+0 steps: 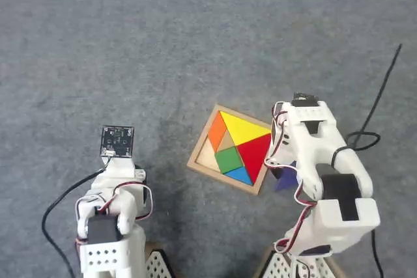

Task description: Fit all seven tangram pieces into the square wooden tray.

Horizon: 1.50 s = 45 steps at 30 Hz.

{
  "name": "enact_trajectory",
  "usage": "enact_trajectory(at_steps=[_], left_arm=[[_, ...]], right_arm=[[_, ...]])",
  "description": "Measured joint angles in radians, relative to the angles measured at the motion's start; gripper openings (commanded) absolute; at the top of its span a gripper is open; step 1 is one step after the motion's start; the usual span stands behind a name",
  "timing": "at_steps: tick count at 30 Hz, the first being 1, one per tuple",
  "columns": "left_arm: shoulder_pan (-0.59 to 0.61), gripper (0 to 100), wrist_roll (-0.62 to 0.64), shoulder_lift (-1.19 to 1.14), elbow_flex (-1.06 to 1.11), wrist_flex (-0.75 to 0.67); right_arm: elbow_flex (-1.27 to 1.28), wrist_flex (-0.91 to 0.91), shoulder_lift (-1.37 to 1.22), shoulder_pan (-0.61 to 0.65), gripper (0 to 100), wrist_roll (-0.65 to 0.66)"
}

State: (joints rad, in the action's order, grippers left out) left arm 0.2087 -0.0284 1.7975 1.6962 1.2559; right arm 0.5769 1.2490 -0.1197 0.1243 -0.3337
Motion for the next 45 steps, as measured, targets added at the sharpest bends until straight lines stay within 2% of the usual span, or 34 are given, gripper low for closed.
enact_trajectory(at_steps=[6, 11, 18, 25, 33, 41, 45], left_arm=[[0.0, 2, -0.002, 0.0, 0.0, 0.0], [0.0, 2, -0.002, 0.0, 0.0, 0.0], [0.0, 2, -0.002, 0.0, 0.0, 0.0], [0.0, 2, -0.002, 0.0, 0.0, 0.0], [0.0, 2, -0.002, 0.0, 0.0, 0.0], [0.0, 2, -0.002, 0.0, 0.0, 0.0], [0.0, 2, -0.002, 0.0, 0.0, 0.0]], right_arm=[[0.044, -0.028, 0.196, 0.018, 9.7, 0.012], [0.071, -0.023, 0.342, 0.104, 9.7, 0.048], [0.005, -0.005, 0.367, 0.21, 9.7, 0.11], [-0.245, 0.069, 0.161, 0.362, 9.7, 0.184], [-0.519, 0.114, -0.157, 0.505, 9.7, 0.198], [-0.569, 0.115, -0.213, 0.534, 9.7, 0.198], [-0.569, 0.117, -0.213, 0.531, 9.7, 0.265]])
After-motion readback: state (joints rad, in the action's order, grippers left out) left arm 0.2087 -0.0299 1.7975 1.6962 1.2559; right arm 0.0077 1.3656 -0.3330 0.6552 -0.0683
